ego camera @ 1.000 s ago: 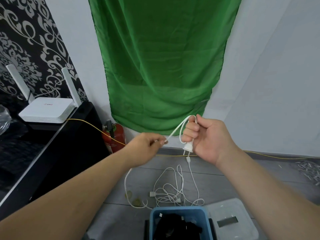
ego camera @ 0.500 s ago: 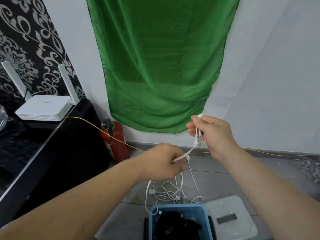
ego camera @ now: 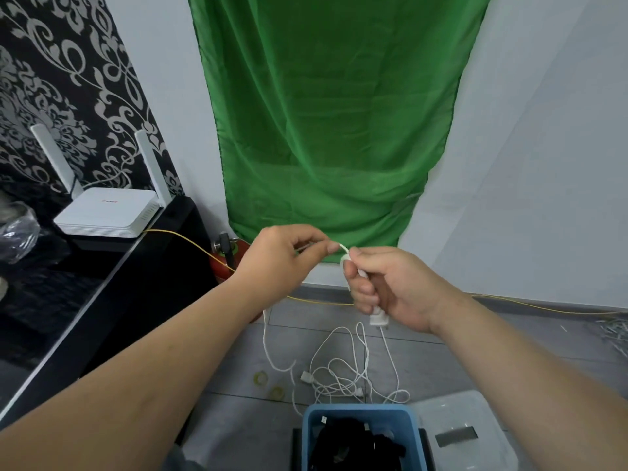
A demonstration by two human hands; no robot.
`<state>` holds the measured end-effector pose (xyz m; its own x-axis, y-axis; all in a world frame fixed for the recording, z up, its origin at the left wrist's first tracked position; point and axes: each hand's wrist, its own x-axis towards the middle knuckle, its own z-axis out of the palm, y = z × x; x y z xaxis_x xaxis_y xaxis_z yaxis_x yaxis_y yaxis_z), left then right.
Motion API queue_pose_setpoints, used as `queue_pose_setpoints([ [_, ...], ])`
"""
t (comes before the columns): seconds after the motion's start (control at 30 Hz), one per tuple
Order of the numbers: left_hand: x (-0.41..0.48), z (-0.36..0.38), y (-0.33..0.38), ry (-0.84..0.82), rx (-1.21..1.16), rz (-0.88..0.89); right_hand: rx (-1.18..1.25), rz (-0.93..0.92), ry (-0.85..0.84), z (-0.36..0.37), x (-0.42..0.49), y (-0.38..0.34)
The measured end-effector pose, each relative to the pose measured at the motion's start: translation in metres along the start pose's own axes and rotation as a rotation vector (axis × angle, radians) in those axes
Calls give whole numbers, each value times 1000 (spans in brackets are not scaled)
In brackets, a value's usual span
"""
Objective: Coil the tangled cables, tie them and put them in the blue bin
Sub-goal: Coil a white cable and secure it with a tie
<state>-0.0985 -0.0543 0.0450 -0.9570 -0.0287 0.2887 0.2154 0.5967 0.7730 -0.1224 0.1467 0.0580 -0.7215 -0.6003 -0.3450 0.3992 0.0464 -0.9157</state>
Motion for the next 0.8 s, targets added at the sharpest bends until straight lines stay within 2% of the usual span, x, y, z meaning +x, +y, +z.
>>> queue_pose_setpoints([
  [0.1, -5, 7, -5, -145, -63, -94, 268, -36, -54, 8, -4, -11],
  [0.17, -12, 16, -6, -291, -64, -205, 434, -93, 21, 11, -4, -16],
  [0.23, -20, 29, -5, -469, -27, -268, 555, -164, 166, 9, -1, -18],
  [0.37, -38, 50, 5, -764, 120, -229, 716, -289, 401, -17, 5, -20],
  [0.47, -51, 58, 20, -903, 167, -142, 606, -316, 513, -34, 8, -15],
  [0.53, -48, 56, 29, -836, 235, -51, 333, -321, 614, -40, 9, -7],
  [0.6, -38, 47, 34, -669, 247, 41, -50, -346, 683, -44, 6, 0],
  [0.67, -26, 35, 33, -464, 173, 106, -366, -345, 636, -45, 1, 4],
  [0.8, -10, 17, 24, -144, 32, 119, -629, -198, 442, -32, -3, 5],
])
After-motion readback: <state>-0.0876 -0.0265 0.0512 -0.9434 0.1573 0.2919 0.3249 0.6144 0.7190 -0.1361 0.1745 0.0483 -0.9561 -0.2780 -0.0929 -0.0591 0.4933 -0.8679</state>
